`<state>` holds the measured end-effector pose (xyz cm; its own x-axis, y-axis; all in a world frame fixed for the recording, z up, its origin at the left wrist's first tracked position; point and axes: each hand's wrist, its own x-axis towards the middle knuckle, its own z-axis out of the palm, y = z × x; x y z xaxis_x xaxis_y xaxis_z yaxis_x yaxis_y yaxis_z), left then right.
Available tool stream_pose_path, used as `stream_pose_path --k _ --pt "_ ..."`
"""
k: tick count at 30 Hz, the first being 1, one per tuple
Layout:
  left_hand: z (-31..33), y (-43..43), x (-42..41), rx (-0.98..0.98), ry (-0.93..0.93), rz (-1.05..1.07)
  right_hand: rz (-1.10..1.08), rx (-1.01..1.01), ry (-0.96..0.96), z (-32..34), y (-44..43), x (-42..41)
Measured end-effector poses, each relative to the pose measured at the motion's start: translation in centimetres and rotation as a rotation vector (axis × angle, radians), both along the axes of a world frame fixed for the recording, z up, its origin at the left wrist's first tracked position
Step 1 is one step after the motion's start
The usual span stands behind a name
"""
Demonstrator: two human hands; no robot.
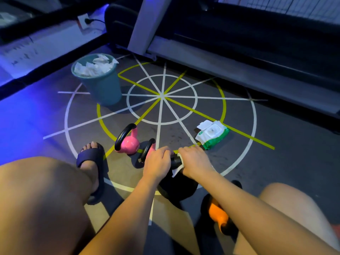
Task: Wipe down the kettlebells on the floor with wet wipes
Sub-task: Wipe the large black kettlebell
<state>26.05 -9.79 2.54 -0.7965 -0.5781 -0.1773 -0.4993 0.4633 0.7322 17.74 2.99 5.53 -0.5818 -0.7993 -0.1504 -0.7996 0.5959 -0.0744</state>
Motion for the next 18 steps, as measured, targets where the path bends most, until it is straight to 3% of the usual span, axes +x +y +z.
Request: stream_pose_path --k 3,8,11,18 --pt "0.2 0.0 0.0 -0.02 -0.001 -0.013 0.057 -0.027 -0.056 0.4 0.8 -0.8" --pt "-0.3 -0.2 -0.1 -0.068 -0.019 -0.007 0.105 0.057 -0.366 1.1 2.3 -2.0" --pt "-0.4 -0.2 -0.2 -0.098 -0.031 -0.016 0.099 0.06 -0.454 1.7 2.9 -1.9" --pt "-0.7 -0.3 -0.1 0.028 0.067 0.008 0.025 0.113 -0.141 1.4 0.3 0.5"
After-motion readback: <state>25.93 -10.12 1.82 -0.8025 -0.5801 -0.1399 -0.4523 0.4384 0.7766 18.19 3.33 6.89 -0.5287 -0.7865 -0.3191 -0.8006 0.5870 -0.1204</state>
